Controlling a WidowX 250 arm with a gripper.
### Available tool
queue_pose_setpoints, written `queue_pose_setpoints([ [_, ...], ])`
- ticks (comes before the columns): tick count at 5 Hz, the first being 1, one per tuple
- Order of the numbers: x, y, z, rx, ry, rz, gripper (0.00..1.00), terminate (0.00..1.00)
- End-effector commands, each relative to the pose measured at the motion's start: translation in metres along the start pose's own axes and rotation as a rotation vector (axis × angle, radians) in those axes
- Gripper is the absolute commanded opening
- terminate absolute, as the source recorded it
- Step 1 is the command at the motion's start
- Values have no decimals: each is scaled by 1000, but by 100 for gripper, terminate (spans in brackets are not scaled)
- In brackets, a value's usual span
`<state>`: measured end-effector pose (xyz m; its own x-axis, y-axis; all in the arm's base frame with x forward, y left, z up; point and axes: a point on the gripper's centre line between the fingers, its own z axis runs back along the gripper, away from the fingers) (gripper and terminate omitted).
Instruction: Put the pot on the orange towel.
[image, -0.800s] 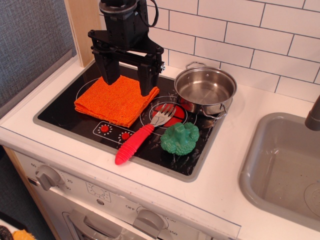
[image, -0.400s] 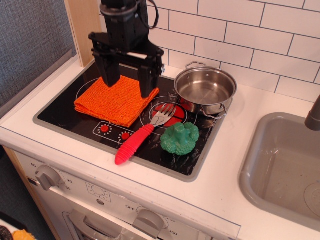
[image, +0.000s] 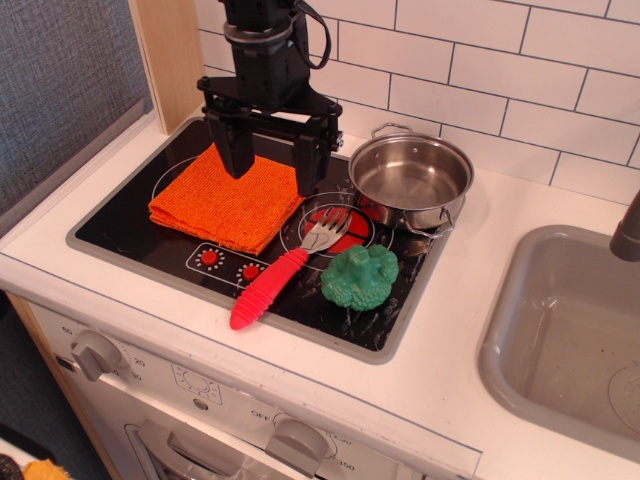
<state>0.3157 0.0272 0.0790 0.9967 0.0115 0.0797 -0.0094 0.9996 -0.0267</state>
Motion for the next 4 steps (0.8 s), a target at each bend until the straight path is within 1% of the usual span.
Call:
queue_pose_setpoints([
  [1, 59, 4, -4, 33, -103, 82, 100, 0],
  [2, 72, -4, -17, 20, -101, 89, 100, 0],
  [4, 86, -35, -35, -8, -114, 54, 100, 0],
])
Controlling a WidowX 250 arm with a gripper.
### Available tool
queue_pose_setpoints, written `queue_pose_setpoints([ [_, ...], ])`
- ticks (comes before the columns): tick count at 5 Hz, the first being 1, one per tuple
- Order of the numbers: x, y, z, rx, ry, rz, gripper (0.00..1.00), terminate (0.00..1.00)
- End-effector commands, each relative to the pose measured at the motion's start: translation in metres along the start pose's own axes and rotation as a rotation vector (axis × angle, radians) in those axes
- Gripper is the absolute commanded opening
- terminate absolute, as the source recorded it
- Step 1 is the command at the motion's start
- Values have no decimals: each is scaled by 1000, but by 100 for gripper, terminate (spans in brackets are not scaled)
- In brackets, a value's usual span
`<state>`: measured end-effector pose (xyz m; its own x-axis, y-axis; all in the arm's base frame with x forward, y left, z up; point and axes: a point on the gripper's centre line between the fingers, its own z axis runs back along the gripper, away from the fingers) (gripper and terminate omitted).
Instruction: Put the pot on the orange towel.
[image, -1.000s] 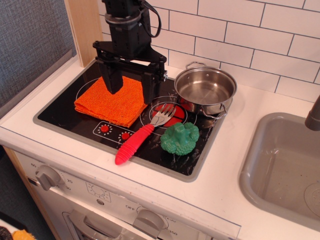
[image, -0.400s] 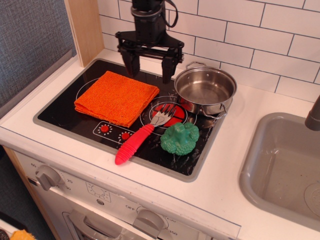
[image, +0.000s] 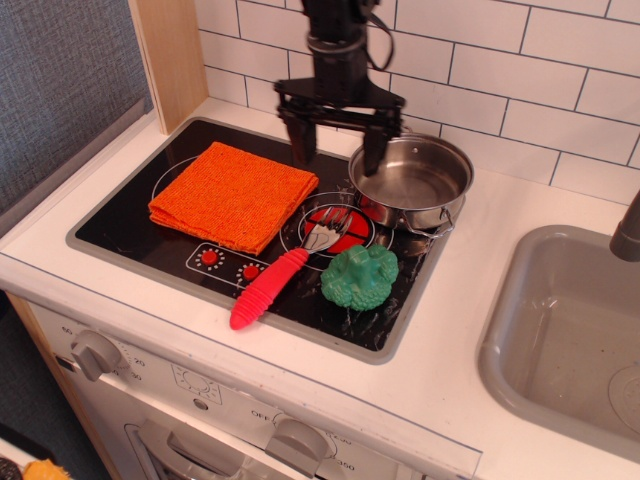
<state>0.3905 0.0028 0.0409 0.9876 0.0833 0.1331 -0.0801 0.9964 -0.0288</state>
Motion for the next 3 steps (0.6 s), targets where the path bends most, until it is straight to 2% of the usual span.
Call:
queue_pose_setpoints([
  [1, 17, -18, -2, -6, -47, -30, 100, 0],
  [2, 15, -20, -18, -1, -16, -24, 0, 0],
  [3, 12, -19, -22, 2, 0, -23, 0, 0],
])
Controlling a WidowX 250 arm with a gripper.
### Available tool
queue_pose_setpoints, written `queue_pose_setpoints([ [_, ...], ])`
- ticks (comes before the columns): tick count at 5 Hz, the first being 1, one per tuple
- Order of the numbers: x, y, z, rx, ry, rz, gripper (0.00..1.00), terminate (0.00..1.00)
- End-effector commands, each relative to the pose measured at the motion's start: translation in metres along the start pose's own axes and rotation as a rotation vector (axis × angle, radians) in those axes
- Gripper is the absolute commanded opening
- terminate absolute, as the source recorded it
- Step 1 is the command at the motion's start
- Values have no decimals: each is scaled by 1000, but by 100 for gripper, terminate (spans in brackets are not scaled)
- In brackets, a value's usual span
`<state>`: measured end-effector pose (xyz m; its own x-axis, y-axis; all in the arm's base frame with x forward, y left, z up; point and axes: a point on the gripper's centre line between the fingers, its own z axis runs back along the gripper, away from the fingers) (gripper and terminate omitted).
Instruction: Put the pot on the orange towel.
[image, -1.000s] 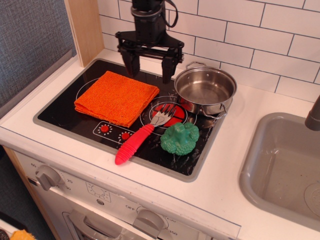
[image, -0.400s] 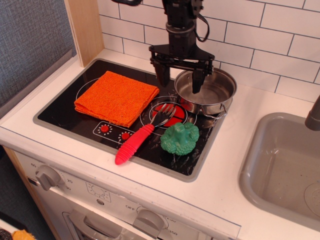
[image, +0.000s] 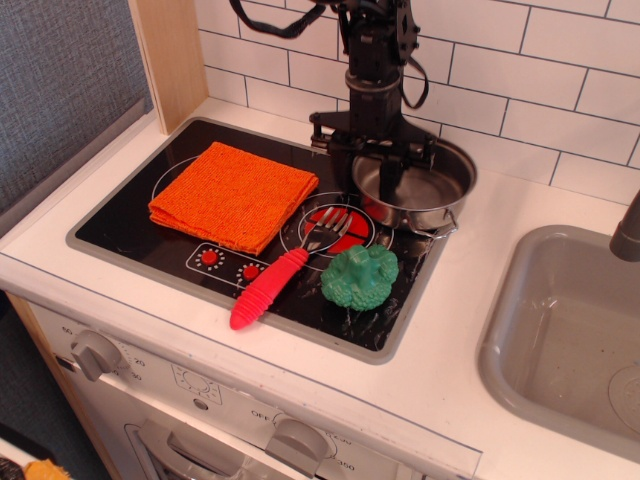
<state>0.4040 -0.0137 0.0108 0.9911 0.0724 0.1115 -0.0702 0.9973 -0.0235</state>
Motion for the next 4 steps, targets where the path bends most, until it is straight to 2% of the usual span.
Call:
queue_pose_setpoints([
  [1, 5, -7, 30, -20, -58, -30, 0, 0],
  [2, 11, -14, 65, -51, -132, -36, 0, 0],
  [3, 18, -17, 115, -138, -238, -26, 0, 0],
  [4, 0, 25, 151, -127, -278, 49, 0, 0],
])
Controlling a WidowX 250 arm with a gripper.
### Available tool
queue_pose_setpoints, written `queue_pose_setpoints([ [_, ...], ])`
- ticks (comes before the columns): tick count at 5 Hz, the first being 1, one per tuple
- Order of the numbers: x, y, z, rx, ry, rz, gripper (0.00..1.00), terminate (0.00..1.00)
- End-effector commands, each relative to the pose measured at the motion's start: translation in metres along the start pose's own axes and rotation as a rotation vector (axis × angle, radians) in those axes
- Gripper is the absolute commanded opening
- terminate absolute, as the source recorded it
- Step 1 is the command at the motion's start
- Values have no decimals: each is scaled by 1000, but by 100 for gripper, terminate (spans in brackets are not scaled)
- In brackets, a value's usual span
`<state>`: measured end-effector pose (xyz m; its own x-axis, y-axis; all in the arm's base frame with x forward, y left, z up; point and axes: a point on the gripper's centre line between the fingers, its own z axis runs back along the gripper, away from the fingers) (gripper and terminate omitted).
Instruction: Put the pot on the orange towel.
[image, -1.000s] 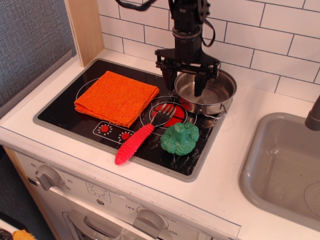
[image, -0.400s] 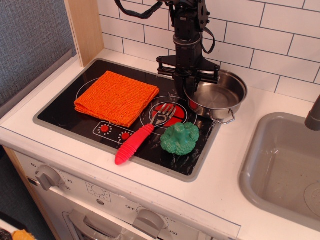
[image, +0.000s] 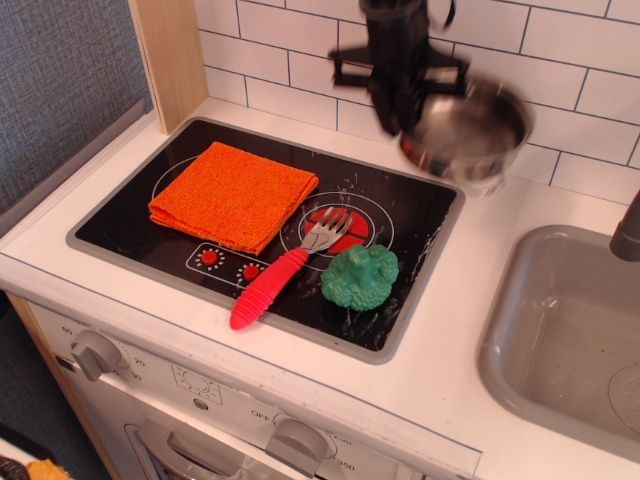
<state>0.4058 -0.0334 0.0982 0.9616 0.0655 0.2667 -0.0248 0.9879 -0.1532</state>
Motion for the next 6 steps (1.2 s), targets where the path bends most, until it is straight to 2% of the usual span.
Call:
queue_pose_setpoints([
  [1, -40, 85, 81, 86, -104, 183, 0, 0],
  [2, -67, 135, 67, 112, -66, 282, 0, 0],
  [3, -76, 161, 54, 156, -8, 289, 0, 0],
  [4, -83, 175, 35, 204, 34, 300, 0, 0],
  [6, -89, 173, 12, 197, 95, 273, 0, 0],
])
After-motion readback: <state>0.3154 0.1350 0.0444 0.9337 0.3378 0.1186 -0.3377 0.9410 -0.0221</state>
